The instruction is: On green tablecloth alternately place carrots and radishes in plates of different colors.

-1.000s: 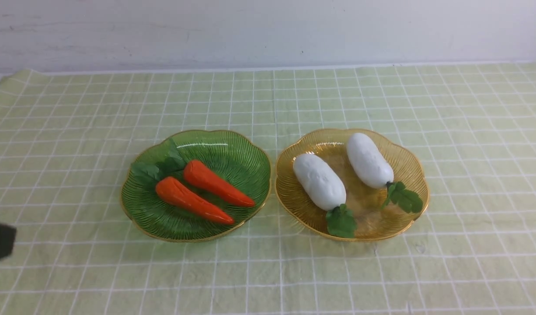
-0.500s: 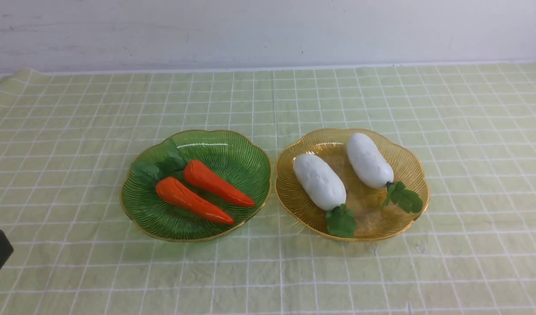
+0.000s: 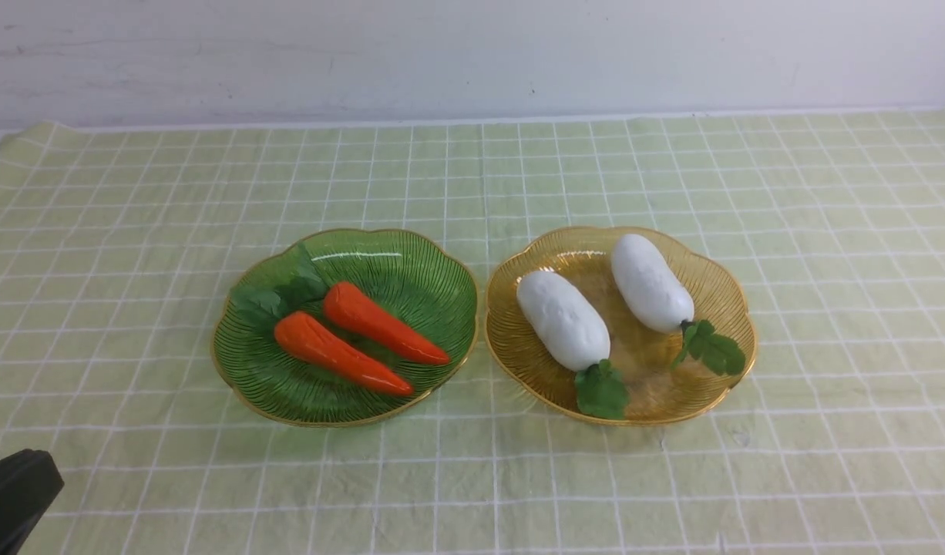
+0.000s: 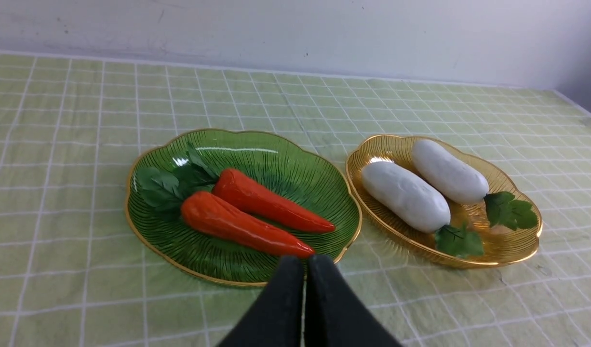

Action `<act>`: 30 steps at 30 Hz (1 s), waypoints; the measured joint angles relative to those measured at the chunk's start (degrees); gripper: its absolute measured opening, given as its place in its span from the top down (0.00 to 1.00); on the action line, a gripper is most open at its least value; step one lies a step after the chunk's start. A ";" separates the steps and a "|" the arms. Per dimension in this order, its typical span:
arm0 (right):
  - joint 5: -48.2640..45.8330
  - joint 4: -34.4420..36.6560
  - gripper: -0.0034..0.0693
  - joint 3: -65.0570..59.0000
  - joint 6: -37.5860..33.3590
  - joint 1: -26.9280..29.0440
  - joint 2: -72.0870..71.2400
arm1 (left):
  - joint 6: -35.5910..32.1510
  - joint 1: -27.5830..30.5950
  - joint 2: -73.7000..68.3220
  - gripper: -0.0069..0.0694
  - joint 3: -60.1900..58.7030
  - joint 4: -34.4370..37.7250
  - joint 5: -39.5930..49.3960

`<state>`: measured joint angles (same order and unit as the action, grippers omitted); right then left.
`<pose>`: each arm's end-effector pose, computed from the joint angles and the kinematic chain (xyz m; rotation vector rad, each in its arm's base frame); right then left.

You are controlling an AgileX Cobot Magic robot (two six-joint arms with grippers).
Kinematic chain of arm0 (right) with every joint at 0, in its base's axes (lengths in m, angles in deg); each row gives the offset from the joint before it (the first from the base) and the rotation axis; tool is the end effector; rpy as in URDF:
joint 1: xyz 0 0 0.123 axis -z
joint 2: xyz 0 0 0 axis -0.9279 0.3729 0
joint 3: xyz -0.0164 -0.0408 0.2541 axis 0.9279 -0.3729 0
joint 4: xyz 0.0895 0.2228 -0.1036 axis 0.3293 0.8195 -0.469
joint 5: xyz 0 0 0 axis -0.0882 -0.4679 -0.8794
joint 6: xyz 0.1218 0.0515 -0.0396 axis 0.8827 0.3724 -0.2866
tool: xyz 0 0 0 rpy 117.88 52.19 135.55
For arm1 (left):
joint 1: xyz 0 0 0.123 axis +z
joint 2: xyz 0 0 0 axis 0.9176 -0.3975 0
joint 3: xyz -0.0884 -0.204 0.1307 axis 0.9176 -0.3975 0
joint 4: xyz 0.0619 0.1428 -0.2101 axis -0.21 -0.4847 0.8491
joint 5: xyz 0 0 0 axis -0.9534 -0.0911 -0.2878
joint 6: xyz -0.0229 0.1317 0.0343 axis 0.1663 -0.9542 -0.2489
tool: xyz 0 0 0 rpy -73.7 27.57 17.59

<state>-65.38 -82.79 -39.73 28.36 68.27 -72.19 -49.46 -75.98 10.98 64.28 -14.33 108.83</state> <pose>0.1342 0.0014 0.1580 -0.0397 1.8808 -0.0149 0.1268 -0.0443 0.2758 0.0985 1.8067 -0.4019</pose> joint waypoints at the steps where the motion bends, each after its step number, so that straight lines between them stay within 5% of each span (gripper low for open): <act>1: 0.00 0.00 0.97 0.00 0.00 0.00 0.00 | 0.00 0.00 0.00 0.92 0.00 0.00 0.00; 30: 0.00 0.00 0.97 0.00 0.00 0.00 -0.05 | 0.96 8.15 11.44 0.92 -24.47 -14.57 -9.23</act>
